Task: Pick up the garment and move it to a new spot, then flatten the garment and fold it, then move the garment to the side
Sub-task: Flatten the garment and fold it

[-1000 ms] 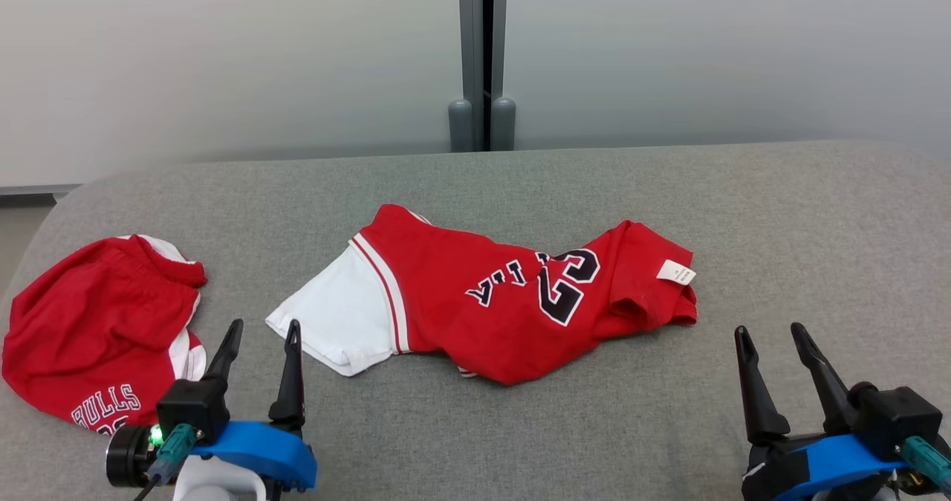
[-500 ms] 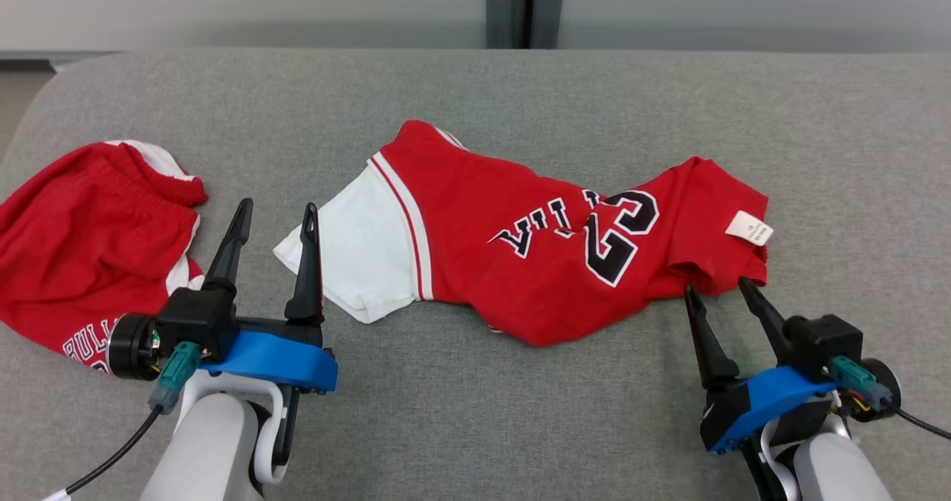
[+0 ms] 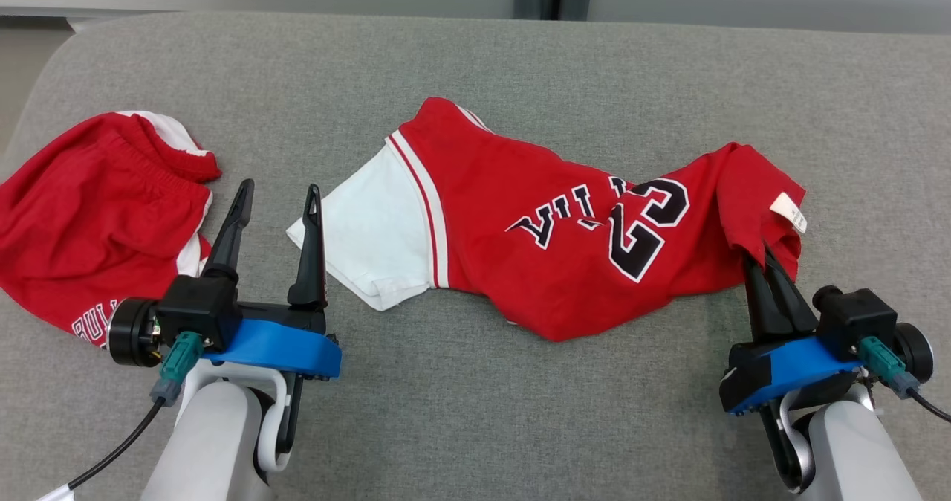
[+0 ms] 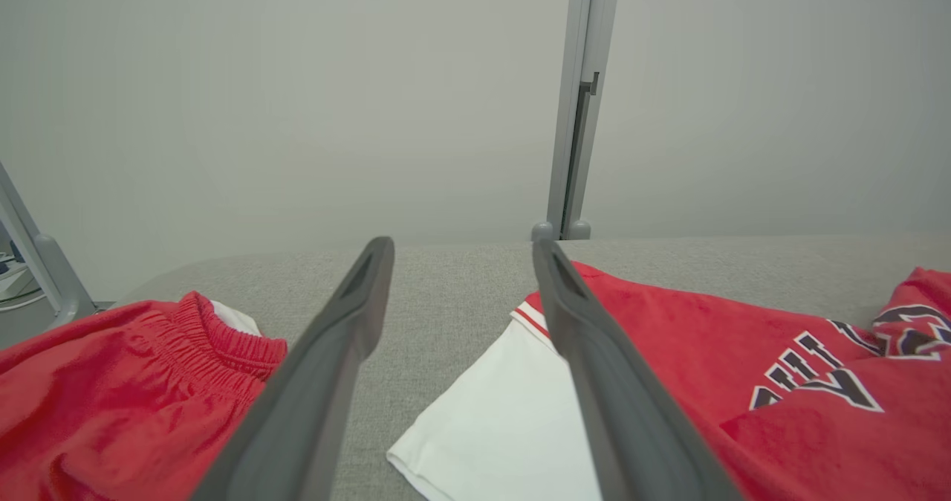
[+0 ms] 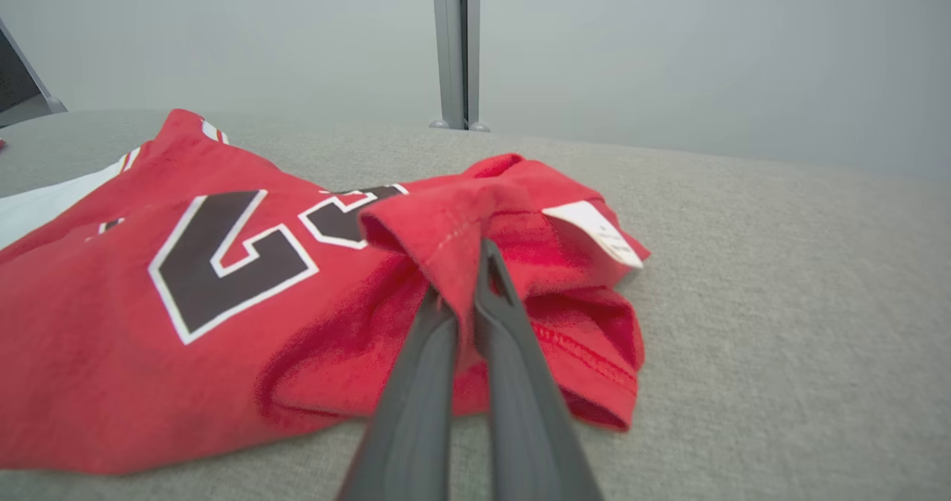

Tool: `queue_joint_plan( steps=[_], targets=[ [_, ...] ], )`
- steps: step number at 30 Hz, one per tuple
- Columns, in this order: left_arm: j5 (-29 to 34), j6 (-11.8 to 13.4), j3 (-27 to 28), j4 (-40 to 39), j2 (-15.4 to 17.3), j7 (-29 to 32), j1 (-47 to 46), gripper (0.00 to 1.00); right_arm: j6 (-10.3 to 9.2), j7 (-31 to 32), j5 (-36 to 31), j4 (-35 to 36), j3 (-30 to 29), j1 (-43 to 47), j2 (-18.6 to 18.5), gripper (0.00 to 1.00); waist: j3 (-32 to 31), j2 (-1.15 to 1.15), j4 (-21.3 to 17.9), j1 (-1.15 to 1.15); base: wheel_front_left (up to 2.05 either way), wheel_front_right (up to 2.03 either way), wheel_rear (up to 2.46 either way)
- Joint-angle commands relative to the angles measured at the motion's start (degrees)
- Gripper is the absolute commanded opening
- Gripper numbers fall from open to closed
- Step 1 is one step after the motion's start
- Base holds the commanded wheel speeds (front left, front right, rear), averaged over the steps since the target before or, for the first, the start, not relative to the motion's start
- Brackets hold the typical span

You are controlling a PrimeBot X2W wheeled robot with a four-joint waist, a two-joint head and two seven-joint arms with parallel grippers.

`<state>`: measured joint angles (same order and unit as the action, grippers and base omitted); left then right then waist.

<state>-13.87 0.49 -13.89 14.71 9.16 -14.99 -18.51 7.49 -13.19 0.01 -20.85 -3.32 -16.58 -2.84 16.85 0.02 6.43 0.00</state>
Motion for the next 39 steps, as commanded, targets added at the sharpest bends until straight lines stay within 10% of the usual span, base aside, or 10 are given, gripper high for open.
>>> queue_joint_plan(
  steps=[1, 19, 27, 39],
  targets=[
    [0.40, -0.13, 0.16, -0.21, 0.03, -0.28, 0.47, 1.00, 0.01, -0.36, -0.37, 0.80, 0.16, 1.24, -0.12, 0.00, -0.28, -0.02, -0.42, 0.00, 0.00, 0.00, 0.00],
    [2.12, -0.25, 1.83, -1.38, -0.06, -0.28, 0.74, 1.00, 0.01, 9.22, 1.05, 38.17, 4.27, 2.28, -4.62, 0.00, -1.26, -0.02, -3.70, 0.00, 0.00, 0.00, 0.00],
    [3.27, -1.15, 0.65, -2.44, -1.77, -0.28, -2.29, 1.00, 0.01, 12.33, 3.69, 30.99, 4.18, -8.82, -8.55, 0.00, 2.67, -0.02, -0.04, 0.00, 0.00, 0.00, 0.00],
    [4.66, -2.32, -0.45, -3.38, -4.70, -0.28, -5.88, 1.00, 0.01, 8.94, 5.78, 2.50, 1.88, -22.27, -12.78, 0.00, 8.44, -0.02, 5.56, 0.00, 0.00, 0.00, 0.00]
  ],
)
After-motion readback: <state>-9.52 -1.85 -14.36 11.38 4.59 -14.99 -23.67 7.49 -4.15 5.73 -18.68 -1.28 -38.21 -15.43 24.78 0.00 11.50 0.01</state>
